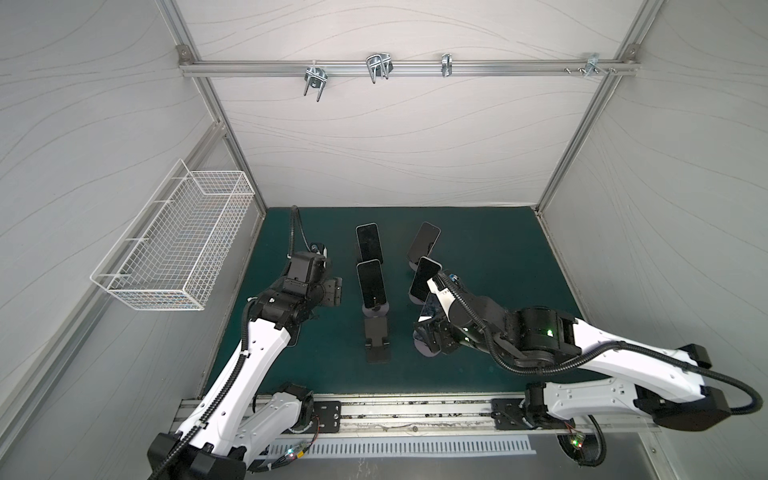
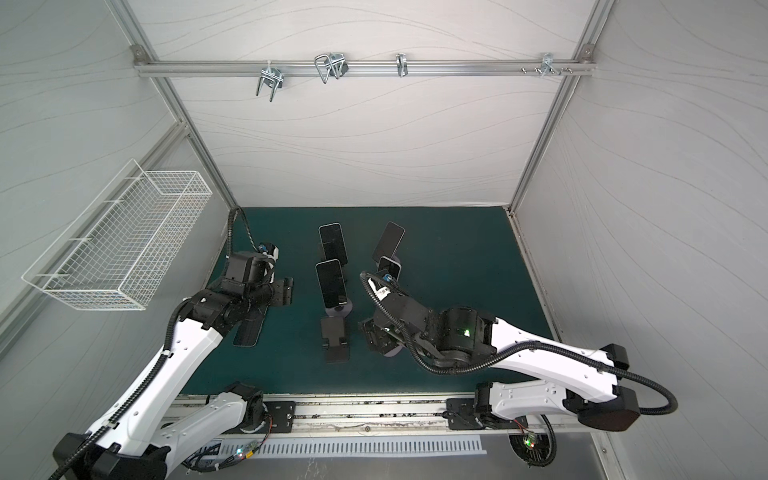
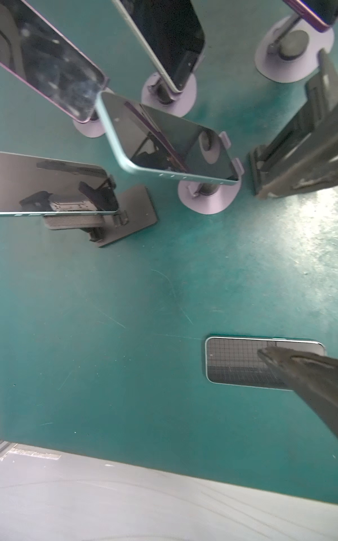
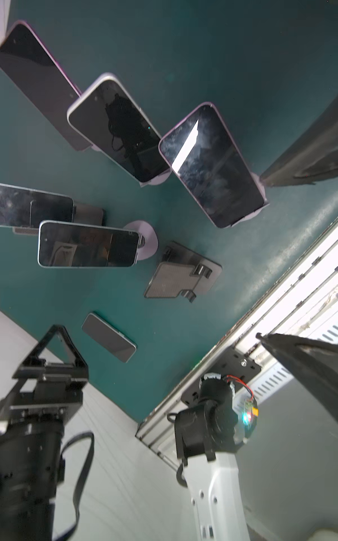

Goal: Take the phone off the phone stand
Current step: 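Raise the left gripper off the phone while the right gripper moves toward the stands, then swing the left gripper inward over the empty black folding stand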

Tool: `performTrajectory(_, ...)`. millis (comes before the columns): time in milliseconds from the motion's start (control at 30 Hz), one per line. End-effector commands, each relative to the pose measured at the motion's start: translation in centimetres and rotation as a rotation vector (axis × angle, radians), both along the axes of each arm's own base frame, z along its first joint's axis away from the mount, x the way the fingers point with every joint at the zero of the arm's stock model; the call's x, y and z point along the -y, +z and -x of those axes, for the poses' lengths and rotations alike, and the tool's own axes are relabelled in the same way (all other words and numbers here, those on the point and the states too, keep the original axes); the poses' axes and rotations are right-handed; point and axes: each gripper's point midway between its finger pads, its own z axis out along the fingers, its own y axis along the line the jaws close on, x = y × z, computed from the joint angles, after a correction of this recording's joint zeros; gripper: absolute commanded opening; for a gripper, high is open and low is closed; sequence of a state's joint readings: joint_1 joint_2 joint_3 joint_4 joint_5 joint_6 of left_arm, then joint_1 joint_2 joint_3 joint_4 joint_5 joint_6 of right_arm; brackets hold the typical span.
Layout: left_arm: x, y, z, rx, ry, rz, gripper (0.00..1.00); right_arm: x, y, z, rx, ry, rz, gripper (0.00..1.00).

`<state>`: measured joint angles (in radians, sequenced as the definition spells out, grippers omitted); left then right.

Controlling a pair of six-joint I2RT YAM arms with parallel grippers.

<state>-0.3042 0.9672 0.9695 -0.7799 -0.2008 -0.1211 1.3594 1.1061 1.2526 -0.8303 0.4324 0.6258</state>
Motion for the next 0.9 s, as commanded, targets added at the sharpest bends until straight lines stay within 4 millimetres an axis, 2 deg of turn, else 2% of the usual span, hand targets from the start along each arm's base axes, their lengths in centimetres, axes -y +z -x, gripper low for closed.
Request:
performTrajectory(0,-0.3,2.6,0.6,0.041,0.043,-0.03,0.8,2.2,-0.4,-0.7,0.031,-0.042,0.055,0.8)
performTrajectory(133,0.3,3.9,1.9,0.041,0.069,-0.03,0.8,3.1,-0.2,-1.0,0.042,-0.062,0.052,0.81)
performTrajectory(300,2.9,4.4,3.9,0.057,0.036,0.033,0.8,3.5,-0.5,-1.1,0.039,-0.068,0.017,0.8)
performTrajectory(667,7.1,1.6,7.7,0.027,0.065,0.059,0.89,3.3,-1.1,-0.9,0.013,-0.076,-0.018,0.79)
performTrajectory(733,7.8,1.1,8.2,0.029,0.071,0.09,0.98,3.4,-1.2,-0.8,0.006,-0.077,-0.022,0.79)
performTrajectory(867,8.8,0.4,9.0,0.047,0.073,0.101,0.99,3.7,-1.8,-0.6,-0.012,-0.084,-0.033,0.79)
